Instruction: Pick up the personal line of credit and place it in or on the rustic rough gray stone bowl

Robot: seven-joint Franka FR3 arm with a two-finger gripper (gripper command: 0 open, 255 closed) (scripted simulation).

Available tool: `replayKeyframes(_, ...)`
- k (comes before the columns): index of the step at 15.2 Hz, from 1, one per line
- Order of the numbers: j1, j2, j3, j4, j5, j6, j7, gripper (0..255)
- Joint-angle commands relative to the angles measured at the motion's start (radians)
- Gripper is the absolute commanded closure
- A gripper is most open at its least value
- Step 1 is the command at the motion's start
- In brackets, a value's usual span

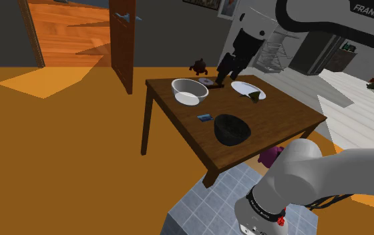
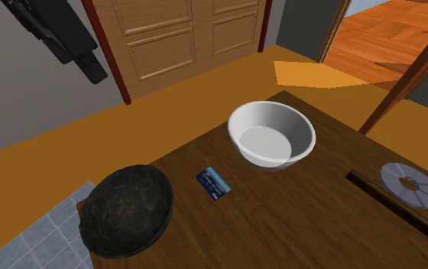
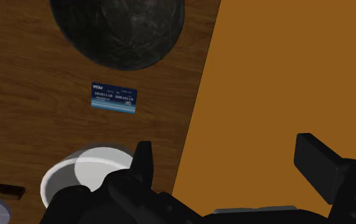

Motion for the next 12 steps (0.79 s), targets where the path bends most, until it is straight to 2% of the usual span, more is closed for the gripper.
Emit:
replayKeyframes(1, 0.000, 0.000, 0.000, 0.000, 0.000, 0.000, 0.000, 0)
replayKeyframes(12, 0.089, 0.290, -0.150, -0.056, -0.267, 0.098, -0.575, 0)
